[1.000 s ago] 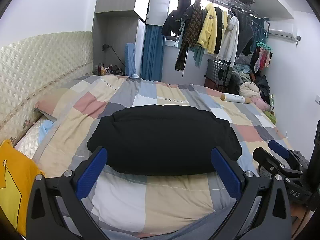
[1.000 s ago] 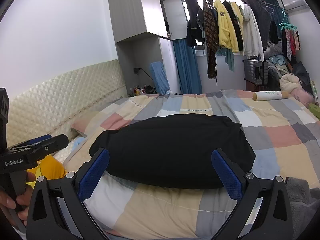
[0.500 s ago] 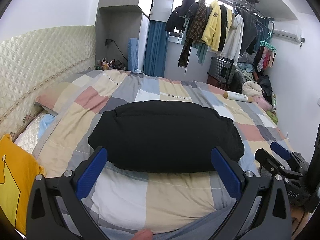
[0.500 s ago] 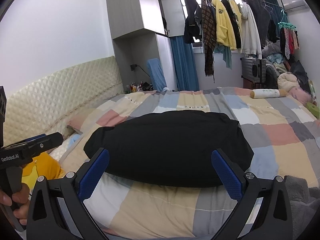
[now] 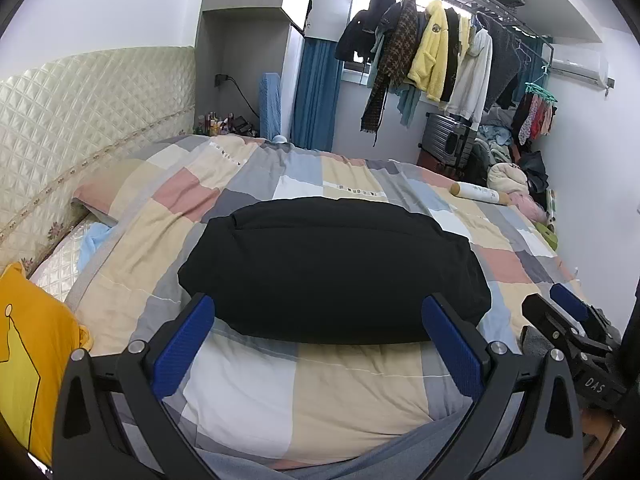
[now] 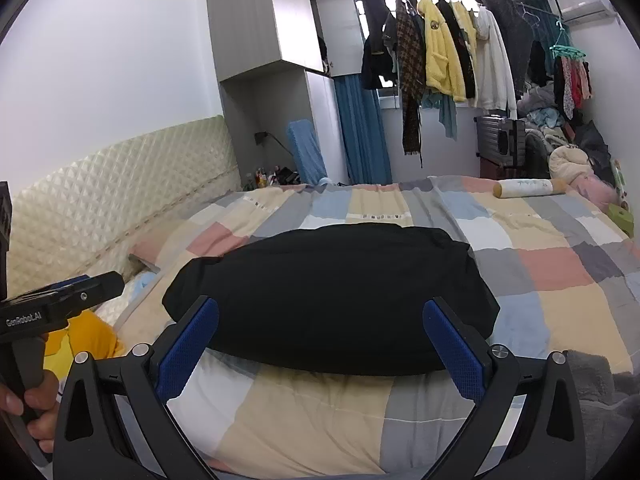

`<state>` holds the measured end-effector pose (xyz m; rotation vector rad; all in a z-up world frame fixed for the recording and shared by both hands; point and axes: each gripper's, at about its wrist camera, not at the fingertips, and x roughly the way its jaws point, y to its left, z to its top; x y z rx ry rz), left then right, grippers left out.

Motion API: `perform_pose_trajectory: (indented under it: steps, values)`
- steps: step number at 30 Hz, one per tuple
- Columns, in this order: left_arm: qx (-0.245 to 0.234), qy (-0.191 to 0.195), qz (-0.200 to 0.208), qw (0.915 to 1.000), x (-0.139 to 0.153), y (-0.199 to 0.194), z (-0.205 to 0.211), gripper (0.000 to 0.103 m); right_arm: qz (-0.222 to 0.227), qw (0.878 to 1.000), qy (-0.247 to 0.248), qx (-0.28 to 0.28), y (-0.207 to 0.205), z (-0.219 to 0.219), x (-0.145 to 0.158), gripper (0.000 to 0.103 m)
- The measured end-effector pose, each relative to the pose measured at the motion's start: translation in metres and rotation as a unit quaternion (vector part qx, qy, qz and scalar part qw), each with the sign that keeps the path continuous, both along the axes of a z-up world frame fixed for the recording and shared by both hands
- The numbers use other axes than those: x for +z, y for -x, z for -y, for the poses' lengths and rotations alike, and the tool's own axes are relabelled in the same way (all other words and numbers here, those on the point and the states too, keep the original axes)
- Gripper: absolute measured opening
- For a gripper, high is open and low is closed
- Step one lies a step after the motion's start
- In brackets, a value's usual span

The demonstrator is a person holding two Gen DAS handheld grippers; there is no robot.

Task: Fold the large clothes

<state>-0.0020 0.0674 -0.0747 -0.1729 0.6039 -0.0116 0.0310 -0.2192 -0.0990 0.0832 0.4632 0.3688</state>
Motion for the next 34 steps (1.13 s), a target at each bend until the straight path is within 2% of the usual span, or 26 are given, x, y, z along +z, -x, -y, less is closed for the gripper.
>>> perform_pose_trajectory:
  steps: [34]
  values:
    - [0.003,-0.015,-0.012,0.9998,-0.0005,-0.0029,0.0051,0.103,0.010,1.000,0.004,-0.007,0.0043,0.0035,0.0040,0.103]
